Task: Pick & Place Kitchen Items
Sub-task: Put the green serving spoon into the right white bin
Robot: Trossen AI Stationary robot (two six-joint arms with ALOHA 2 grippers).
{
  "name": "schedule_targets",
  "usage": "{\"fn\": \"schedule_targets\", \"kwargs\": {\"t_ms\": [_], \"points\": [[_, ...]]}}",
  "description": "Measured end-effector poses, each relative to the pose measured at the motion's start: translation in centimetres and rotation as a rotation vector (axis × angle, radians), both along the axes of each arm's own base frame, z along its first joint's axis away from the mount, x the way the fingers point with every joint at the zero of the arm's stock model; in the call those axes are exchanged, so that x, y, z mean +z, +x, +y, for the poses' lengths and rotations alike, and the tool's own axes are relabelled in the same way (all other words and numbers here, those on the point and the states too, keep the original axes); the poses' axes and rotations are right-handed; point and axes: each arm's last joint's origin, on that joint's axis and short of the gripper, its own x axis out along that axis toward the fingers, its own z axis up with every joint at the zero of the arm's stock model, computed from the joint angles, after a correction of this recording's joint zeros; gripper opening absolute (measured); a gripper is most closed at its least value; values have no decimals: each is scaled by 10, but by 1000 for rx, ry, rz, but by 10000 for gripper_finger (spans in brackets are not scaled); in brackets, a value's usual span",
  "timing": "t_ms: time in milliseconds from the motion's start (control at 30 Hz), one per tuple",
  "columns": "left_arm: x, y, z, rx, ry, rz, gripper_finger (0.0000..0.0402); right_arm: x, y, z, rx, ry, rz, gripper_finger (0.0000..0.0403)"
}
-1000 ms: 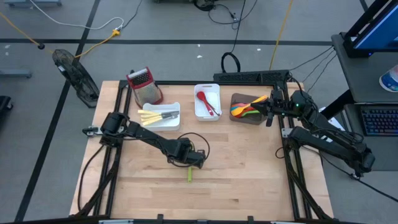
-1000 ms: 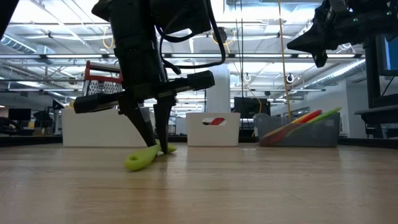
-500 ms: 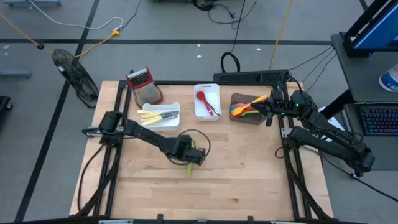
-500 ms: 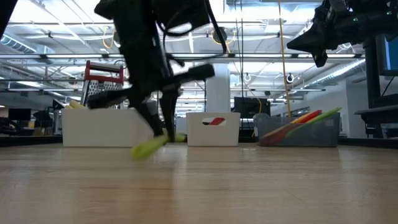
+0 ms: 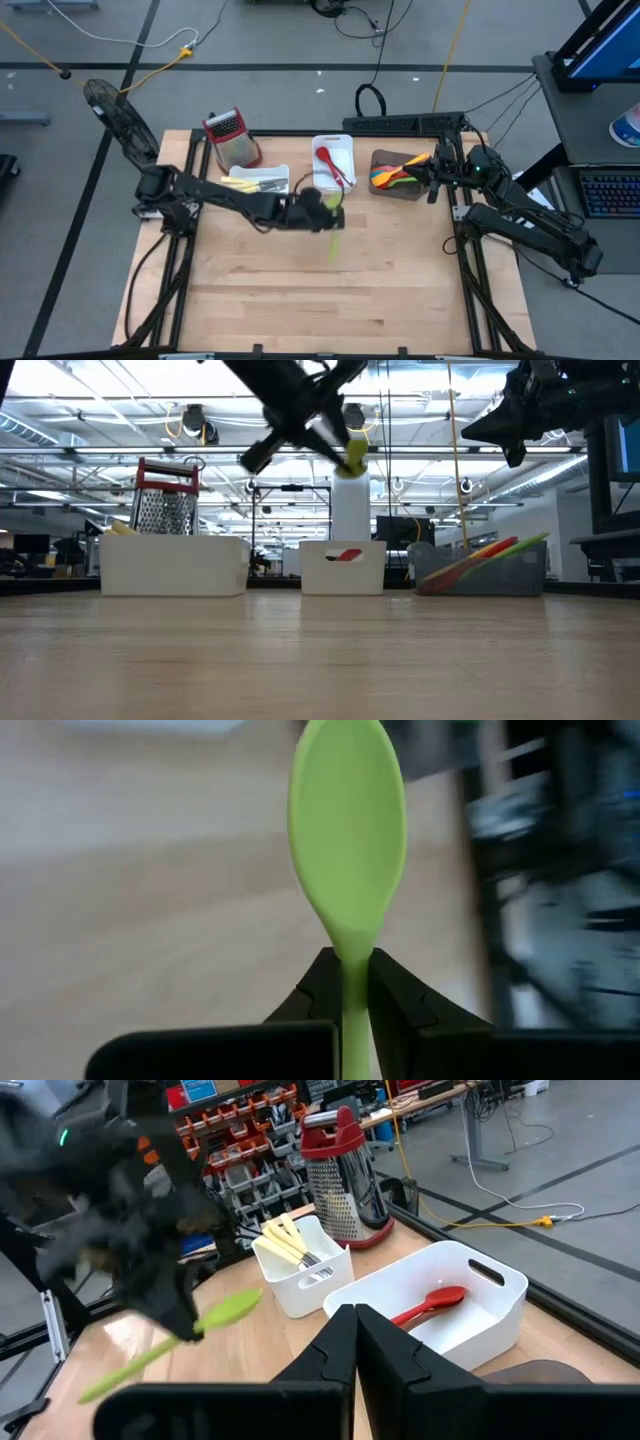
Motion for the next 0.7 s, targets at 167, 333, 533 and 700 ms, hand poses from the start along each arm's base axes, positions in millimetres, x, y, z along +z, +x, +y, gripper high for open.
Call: {"fn": "schedule_targets", "kwargs": {"t_ms": [167,333,533,700], "points": [[25,7,39,-14,-8,-173,15,0,0,0,0,0,0,0],[36,11,83,-16,-49,-298,15,0,0,0,-1,0,0,0],[39,3,134,32,-119,-352,14,0,0,0,-1,0,0,0],[35,-6,161,113,-219,-335,14,0,0,0,-1,0,0,0]]}}
